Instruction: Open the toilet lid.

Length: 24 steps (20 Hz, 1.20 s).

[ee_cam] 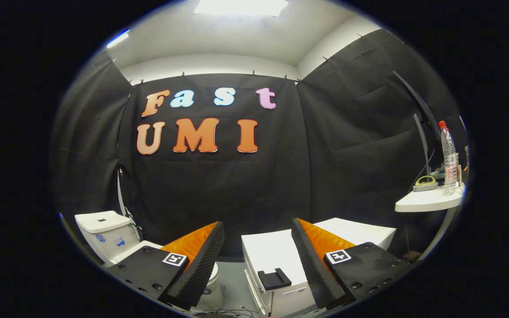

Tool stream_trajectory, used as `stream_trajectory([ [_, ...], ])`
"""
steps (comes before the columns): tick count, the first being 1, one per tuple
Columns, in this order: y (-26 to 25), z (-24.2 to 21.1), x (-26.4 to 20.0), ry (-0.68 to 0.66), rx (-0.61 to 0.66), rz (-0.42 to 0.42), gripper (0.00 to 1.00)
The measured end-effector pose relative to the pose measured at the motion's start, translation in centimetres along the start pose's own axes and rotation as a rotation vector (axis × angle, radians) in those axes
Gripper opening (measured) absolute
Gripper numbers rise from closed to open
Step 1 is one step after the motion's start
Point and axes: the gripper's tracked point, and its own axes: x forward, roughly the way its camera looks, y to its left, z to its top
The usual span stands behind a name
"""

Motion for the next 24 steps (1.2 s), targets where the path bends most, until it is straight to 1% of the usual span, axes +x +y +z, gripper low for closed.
stream_trajectory([
  [6, 7.2, 1.5, 3.0, -0.06, 0.058, 0.059, 0.98],
  [10, 10.7, 0.0, 4.3, -0.039, 0.12, 0.1, 0.98],
  [12, 12.0, -1.9, 4.5, -0.013, 0.144, 0.107, 0.98],
  [14, 12.4, -4.0, 4.9, 0.006, 0.119, 0.079, 0.98],
  [16, 13.5, -6.4, 4.7, 0.052, 0.12, 0.079, 0.98],
  [19, 16.2, -10.5, 4.3, 0.149, 0.155, 0.117, 0.98],
  [24, 19.6, -18.2, 3.6, 0.31, 0.149, 0.18, 0.98],
])
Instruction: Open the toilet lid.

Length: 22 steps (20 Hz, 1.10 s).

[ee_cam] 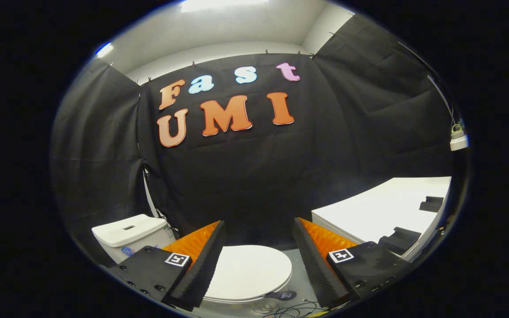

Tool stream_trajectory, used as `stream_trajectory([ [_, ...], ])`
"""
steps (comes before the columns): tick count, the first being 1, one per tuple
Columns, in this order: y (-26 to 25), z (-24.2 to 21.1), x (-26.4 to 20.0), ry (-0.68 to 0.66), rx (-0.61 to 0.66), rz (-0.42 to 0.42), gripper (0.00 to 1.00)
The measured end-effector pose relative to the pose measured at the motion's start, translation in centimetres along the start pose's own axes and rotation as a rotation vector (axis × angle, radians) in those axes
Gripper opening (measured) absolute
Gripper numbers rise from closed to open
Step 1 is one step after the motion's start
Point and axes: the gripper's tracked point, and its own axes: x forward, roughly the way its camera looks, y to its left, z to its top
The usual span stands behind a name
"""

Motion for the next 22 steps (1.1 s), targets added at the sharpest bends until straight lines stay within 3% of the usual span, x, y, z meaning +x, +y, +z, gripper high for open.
stream_trajectory([
  [2, -0.2, -0.3, 2.3, -0.076, 0.056, 0.01, 0.98],
  [5, -2.1, -9.9, 2.4, 0.138, 0.17, -0.019, 0.98],
  [10, -4.6, -16.3, 1.5, 0.311, 0.258, -0.097, 0.98],
  [14, -5.9, -18.9, 1.7, 0.372, 0.278, -0.17, 0.99],
  [22, -7.4, -21.5, 2.2, 0.414, 0.389, -0.239, 0.99],
])
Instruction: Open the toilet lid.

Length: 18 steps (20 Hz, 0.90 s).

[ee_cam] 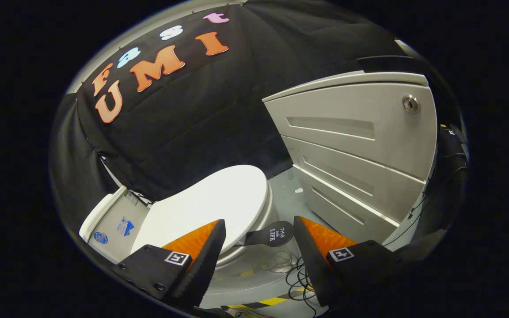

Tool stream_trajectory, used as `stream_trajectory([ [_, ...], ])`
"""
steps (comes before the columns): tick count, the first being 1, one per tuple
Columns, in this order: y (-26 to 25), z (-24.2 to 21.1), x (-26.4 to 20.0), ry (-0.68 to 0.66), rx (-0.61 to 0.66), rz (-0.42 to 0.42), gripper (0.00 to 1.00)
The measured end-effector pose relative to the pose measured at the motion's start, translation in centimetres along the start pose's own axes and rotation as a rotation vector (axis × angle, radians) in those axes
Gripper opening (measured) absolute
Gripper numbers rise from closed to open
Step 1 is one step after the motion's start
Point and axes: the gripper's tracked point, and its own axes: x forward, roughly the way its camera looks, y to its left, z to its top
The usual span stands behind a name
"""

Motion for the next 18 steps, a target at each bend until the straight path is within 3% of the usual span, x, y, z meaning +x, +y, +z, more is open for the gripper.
stream_trajectory([
  [4, -2.2, -0.8, 0.6, 0.029, 0.032, -0.083, 0.99],
  [13, -1.7, -2.6, 2.8, 0.097, 0.071, -0.06, 0.97],
  [16, -1.5, -2.5, 3.4, 0.086, 0.1, -0.051, 0.93],
  [18, -1.3, -2.2, 3.8, 0.08, 0.089, -0.033, 0.81],
])
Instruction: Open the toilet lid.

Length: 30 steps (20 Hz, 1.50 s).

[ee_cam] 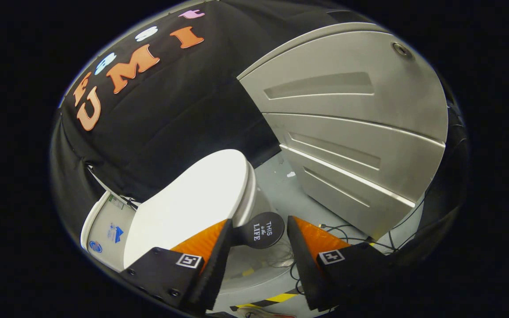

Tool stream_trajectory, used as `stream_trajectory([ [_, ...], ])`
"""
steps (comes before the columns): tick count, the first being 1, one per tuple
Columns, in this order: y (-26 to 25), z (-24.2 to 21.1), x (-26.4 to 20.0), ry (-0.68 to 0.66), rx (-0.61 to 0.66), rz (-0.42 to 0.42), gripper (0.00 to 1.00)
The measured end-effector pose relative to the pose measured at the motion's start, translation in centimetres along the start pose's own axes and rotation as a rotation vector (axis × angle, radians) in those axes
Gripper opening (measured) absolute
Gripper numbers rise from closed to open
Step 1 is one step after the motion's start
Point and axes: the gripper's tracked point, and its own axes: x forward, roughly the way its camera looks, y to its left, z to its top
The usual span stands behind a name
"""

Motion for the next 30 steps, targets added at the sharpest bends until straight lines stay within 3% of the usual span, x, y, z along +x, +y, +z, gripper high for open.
stream_trajectory([
  [1, -0.1, 0.1, 0.1, -0.008, -0.015, -0.001, 0.72],
  [12, -0.5, 0.8, 0.9, -0.006, 0.013, 0.056, 0.61],
  [16, -0.2, 1.3, 0.6, -0.013, 0.037, 0.092, 0.51],
  [19, -0.1, 2.1, -0.7, -0.042, 0.051, 0.093, 0.24],
  [21, 0.3, 2.4, -1.1, -0.065, 0.041, 0.092, 0.17],
  [30, 2.6, 4.5, -3.3, -0.134, -0.072, 0.065, 0.16],
])
